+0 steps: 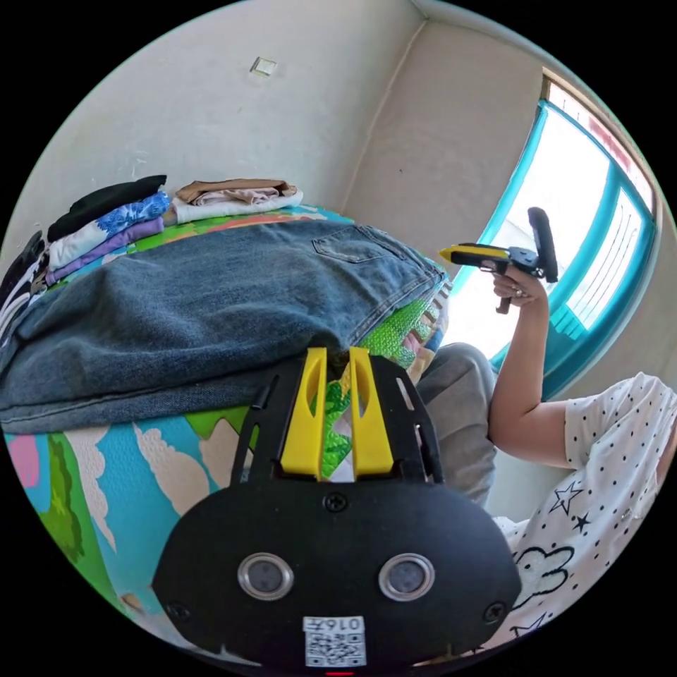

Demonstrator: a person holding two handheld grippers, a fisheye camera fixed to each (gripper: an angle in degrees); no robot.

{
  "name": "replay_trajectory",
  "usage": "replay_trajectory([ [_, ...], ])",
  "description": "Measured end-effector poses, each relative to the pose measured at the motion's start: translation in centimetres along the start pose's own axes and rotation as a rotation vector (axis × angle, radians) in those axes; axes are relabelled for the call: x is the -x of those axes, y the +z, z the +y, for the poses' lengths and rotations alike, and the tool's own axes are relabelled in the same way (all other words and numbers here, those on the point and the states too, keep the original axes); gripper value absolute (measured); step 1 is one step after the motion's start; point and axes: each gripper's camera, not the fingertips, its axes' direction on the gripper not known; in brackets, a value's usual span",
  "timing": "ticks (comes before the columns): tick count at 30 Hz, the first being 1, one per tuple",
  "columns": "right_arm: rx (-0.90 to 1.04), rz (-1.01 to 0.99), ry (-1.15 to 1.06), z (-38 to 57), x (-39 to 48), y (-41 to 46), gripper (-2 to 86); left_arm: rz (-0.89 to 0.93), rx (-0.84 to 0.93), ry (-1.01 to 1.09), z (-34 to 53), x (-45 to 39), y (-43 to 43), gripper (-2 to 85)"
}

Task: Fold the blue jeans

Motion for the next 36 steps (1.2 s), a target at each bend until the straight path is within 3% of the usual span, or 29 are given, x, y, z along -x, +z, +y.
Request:
replay_trajectory([
  [3,-0.104,-0.072,-0.020,0.7,1.0,-1.4,-0.5,-0.069,0.001,0.044,0.4,-1.5,-0.5,5.3],
  [8,0.127,-0.076,-0.017,0.1,1.9,5.6,-0.5,-0.113,0.005,0.032,0.6,-2.5,-1.1,5.0],
  [12,0.140,-0.072,0.111,-0.5,0.3,8.3,-0.6,-0.079,0.002,-0.010,-0.2,-2.7,-1.1,4.9],
  [26,0.102,0.468,0.367,-1.1,3.2,15.0,-0.5,-0.166,-0.007,0.040,-3.9,-10.1,0.6,3.5],
  [28,0.013,0.498,0.376,-0.3,5.3,13.1,-0.5,-0.128,-0.018,0.025,-3.4,-9.2,-1.4,1.7],
  [32,-0.317,0.379,0.295,2.0,11.3,8.8,-0.4,-0.166,-0.238,-0.122,-0.4,-2.9,-11.1,2.6],
  [34,-0.382,0.314,0.245,2.7,13.4,7.9,-0.3,-0.302,-0.312,-0.159,0.5,0.8,-16.0,4.2],
  [36,-0.421,0.209,0.168,3.2,15.7,7.3,-0.1,-0.584,-0.311,-0.237,1.0,6.6,-21.9,6.7],
])
